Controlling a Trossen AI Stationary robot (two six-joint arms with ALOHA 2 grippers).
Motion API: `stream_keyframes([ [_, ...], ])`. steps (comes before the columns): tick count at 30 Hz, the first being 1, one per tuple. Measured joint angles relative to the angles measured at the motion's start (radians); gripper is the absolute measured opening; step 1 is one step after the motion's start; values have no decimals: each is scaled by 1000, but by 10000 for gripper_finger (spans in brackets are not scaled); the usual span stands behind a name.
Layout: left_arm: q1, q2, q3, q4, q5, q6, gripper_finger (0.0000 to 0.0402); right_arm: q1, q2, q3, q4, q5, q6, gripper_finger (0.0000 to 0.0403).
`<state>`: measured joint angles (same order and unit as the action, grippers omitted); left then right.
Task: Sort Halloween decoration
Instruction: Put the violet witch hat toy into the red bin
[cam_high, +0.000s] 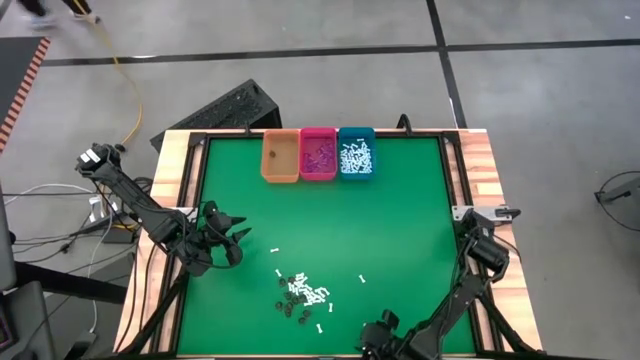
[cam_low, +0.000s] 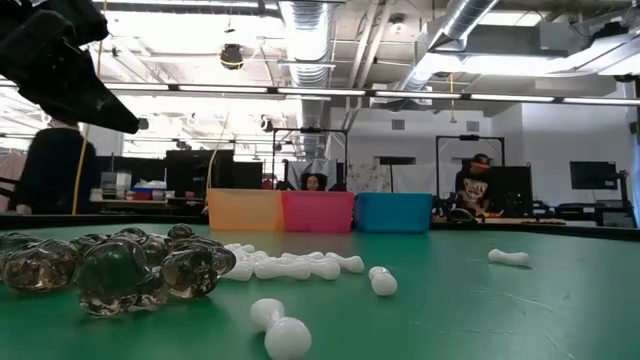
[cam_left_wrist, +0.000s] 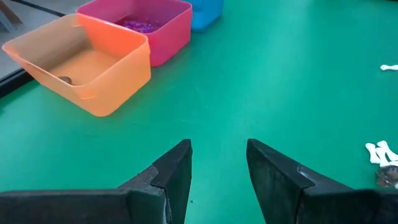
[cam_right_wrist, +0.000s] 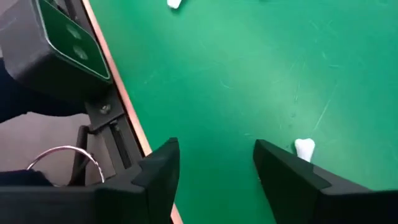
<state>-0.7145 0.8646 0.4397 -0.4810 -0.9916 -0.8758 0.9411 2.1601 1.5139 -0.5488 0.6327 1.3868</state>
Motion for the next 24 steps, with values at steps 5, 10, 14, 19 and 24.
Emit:
stream_keyframes([
  [5,0,0,0,0,-14,0,144,13,-22,-1,-28,-3,-3,236],
  [10,0,0,0,-1,-19,0,144,21,-84,-1,-152,15,23,224],
  [14,0,0,0,-3,-19,0,144,27,-93,-1,-189,55,27,224],
  [19,1,0,0,-4,-19,0,144,25,-65,-5,-207,54,23,224],
  [24,1,0,0,-10,-15,-1,144,19,-47,-4,-242,58,19,224],
])
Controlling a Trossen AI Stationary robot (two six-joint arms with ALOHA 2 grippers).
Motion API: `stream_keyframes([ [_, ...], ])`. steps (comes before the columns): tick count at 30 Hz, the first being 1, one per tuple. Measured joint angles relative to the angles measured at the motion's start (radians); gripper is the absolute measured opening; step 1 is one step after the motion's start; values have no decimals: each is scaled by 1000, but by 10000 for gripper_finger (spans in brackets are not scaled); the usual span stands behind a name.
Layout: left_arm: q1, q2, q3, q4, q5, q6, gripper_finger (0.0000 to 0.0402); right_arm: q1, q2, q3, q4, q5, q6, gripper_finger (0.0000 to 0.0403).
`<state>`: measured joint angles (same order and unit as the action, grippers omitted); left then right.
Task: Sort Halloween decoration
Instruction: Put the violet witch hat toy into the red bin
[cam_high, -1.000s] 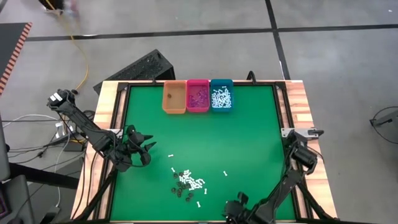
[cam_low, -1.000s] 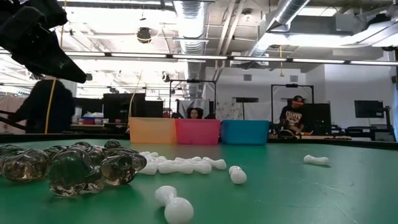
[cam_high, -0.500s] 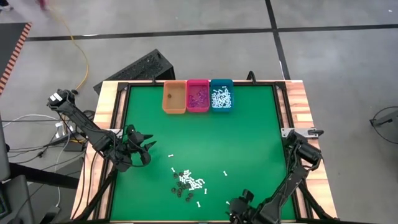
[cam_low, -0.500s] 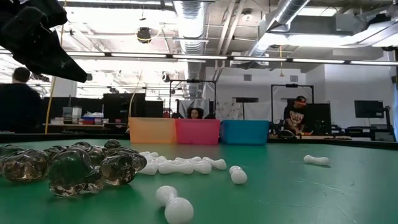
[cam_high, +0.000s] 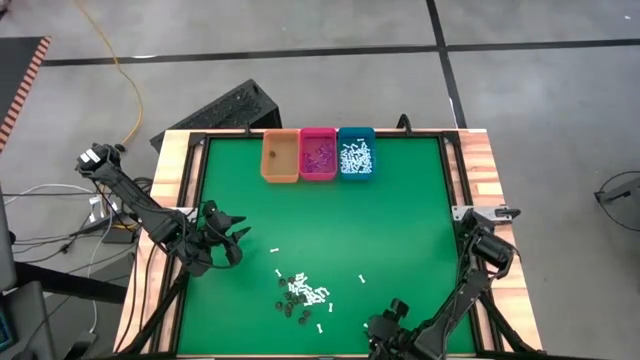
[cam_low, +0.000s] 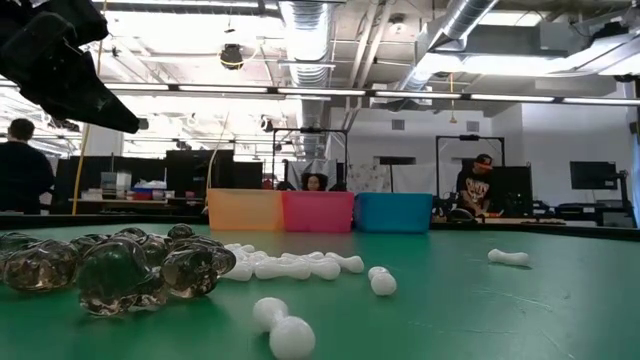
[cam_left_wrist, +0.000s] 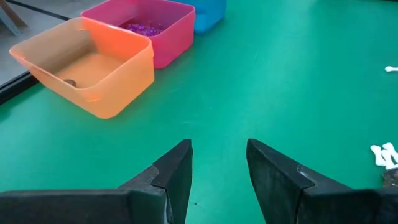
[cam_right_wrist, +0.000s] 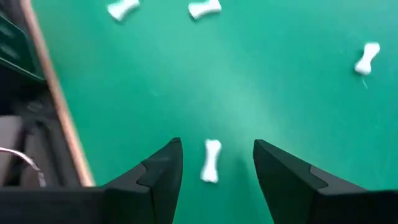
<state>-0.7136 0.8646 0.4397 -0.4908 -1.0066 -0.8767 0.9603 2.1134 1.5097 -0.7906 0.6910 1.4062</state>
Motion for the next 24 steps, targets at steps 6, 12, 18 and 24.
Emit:
stream_keyframes([
  [6,0,0,0,-6,4,0,144,6,26,-1,-4,-71,7,217],
  [12,0,0,0,-18,-1,-9,144,8,60,3,23,-91,12,181],
  [18,0,0,0,-20,-2,-9,144,-24,60,2,14,-139,-29,132],
  [24,0,0,0,-20,-2,-10,144,-65,59,1,11,-241,-94,65],
])
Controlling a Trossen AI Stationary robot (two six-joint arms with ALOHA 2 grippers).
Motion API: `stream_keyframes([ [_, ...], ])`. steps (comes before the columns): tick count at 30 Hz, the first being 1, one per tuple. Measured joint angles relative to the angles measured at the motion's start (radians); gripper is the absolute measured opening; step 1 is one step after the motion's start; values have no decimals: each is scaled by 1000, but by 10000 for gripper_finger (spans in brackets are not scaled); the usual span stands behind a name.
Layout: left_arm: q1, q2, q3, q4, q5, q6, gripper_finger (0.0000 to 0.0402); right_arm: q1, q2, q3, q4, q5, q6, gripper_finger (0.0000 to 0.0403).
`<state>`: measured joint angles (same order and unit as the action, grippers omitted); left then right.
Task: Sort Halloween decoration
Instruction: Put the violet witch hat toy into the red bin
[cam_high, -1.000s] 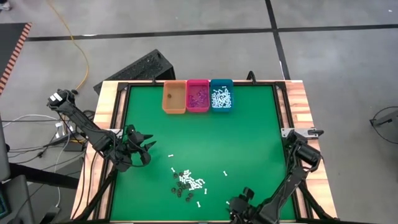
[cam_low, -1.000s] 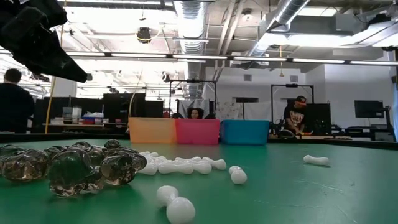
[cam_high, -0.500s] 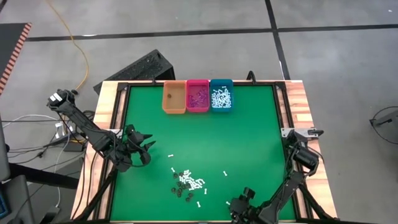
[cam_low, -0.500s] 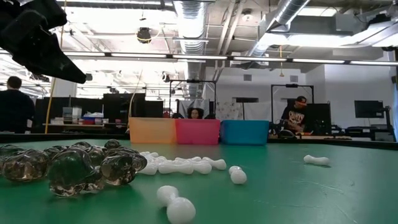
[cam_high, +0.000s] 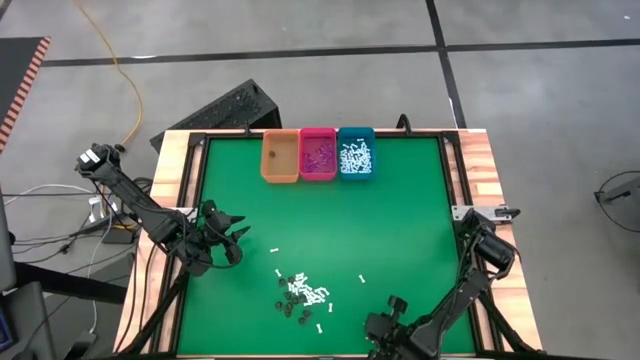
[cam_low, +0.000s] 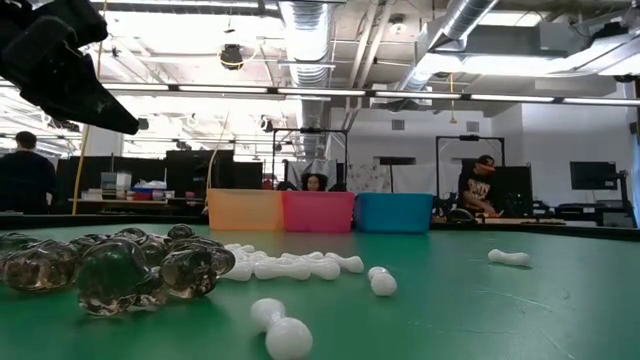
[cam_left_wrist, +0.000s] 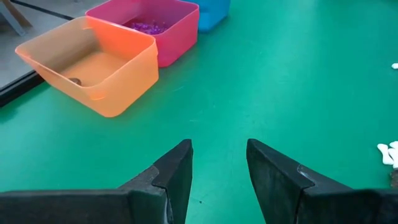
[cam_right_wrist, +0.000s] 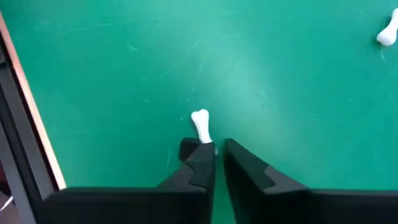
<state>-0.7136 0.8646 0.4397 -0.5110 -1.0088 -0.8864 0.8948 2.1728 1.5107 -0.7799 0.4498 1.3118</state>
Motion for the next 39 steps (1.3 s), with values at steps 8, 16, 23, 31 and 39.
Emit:
stream_keyframes([
  [8,0,0,0,-15,0,1,144,-22,-4,9,2,-1,-12,16],
  [16,0,0,0,-17,0,0,144,-69,-62,9,-45,87,-33,16],
  [23,0,0,0,-14,-1,-14,144,-174,-130,10,-89,154,-160,16],
  [31,0,0,0,-14,0,-26,144,-412,-206,10,-171,192,-450,16],
  [39,0,0,0,-14,0,-35,144,-746,-329,10,-196,230,-834,16],
])
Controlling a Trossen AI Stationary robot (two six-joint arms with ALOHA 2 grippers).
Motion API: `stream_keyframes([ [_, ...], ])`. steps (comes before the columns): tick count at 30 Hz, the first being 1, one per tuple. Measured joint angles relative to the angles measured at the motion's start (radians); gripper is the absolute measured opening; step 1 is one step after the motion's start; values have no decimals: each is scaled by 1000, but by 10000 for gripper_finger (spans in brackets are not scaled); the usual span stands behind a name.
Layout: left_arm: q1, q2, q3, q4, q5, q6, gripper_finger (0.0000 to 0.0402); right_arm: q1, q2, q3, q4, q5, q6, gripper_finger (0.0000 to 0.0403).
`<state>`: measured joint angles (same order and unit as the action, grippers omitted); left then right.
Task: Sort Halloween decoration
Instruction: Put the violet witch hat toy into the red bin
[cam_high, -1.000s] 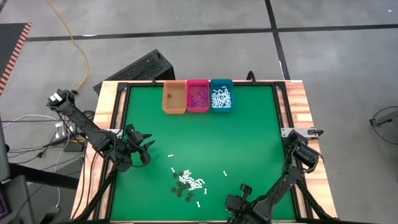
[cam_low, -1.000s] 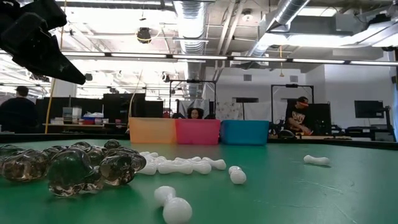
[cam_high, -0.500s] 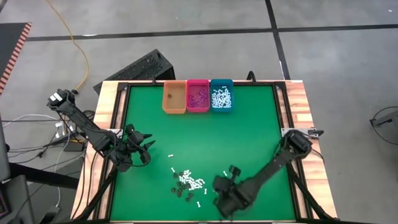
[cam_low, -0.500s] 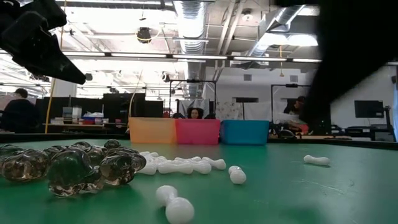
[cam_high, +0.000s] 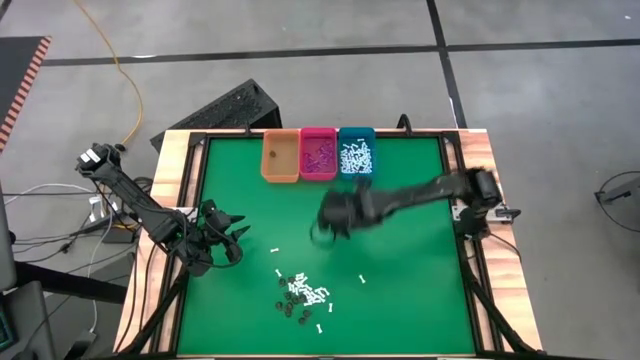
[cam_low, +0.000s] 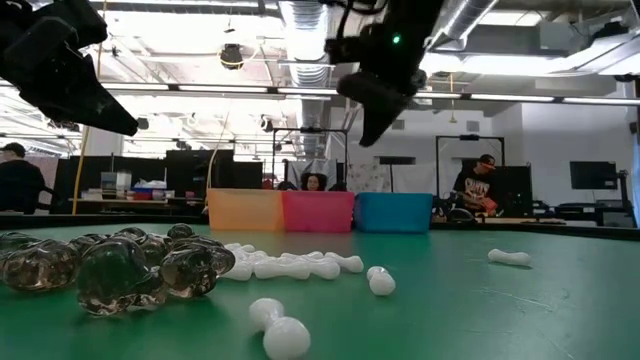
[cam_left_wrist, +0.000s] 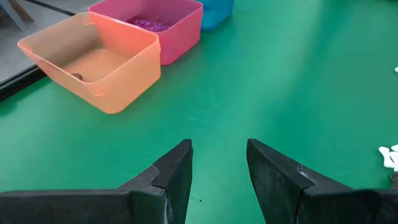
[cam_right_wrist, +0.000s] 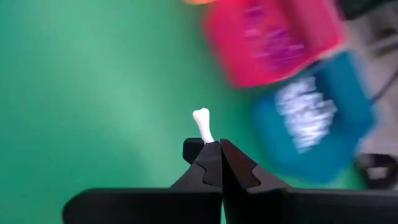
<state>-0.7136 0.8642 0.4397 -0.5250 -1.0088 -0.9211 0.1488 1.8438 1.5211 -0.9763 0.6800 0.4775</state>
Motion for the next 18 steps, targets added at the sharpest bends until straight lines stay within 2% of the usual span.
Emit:
stream_keyframes([
  [5,0,0,0,0,0,-1,144,-228,-107,0,-4,-14,-177,16],
  [11,0,0,0,0,2,-7,144,-494,-156,1,13,-145,-198,27],
  [16,0,0,0,0,3,-8,144,-608,-133,-7,82,-340,-200,67],
  [18,0,0,0,0,6,-10,144,-630,-109,-9,79,-367,-205,84],
])
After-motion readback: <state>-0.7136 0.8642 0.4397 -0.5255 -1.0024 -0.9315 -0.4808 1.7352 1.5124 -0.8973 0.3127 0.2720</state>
